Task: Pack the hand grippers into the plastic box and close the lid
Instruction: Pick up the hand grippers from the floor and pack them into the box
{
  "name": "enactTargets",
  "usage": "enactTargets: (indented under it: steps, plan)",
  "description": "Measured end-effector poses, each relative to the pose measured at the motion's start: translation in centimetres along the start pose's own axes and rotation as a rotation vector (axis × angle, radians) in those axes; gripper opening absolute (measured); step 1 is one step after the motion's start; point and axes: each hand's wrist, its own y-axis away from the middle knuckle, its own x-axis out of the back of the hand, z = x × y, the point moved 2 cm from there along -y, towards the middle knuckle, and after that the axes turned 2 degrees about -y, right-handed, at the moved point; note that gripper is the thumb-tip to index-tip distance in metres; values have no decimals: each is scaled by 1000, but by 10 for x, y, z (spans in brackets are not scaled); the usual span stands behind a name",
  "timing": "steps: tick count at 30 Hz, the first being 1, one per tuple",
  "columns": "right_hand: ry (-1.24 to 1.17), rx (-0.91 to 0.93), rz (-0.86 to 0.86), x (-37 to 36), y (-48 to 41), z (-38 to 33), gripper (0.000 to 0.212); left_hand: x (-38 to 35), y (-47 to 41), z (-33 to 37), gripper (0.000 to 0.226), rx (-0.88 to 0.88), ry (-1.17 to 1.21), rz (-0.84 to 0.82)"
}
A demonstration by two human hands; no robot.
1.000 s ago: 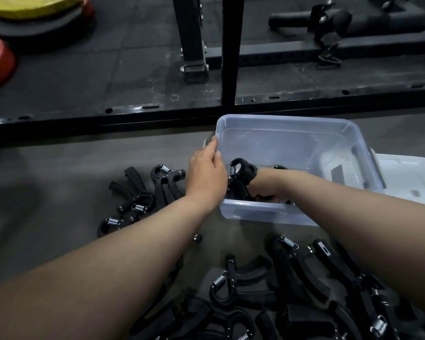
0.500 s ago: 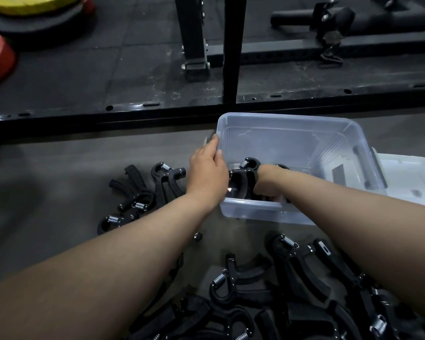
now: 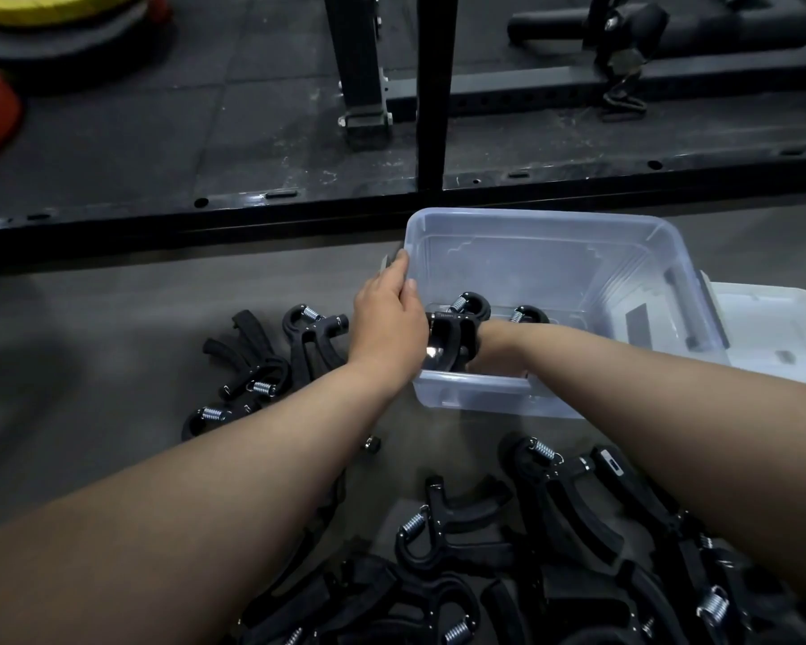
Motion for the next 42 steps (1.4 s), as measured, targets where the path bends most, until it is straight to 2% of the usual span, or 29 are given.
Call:
enactTargets:
  steps: [3, 8, 14, 24, 29, 33, 34, 36, 37, 39, 42]
  plan:
    - [-40, 25, 3, -5, -7, 7, 18, -1, 0, -1, 45, 11, 7, -7]
    - [-65, 6, -21, -11, -16, 11, 42, 0, 0, -1, 46, 14, 15, -8]
    - [-223, 10, 28, -3, 8, 7, 19, 0, 1, -1, 45, 20, 8, 1]
    - [-311, 30, 92, 1, 6, -2, 31, -1, -1, -3, 46, 21, 8, -9]
    - [-476, 27, 9, 0, 9, 4, 32, -1, -1, -2, 46, 23, 5, -7]
    - [-528, 3, -3, -2, 9, 7, 61, -1, -1, -2, 46, 12, 16, -10]
    - [-483, 0, -11, -2, 12, 5, 58, -1, -1, -2, 46, 13, 20, -11]
    - [-407, -5, 1, 0, 16, 2, 36, -2, 0, -2, 46, 19, 27, -11]
    - [-391, -5, 13, 1, 17, 3, 32, -2, 0, -2, 46, 20, 29, -11]
    - [-396, -25, 19, 3, 19, 5, 31, -2, 0, -2, 46, 23, 32, -11]
    - [-487, -75, 91, 16, 25, 15, 17, -1, 0, -2, 46, 24, 42, -14]
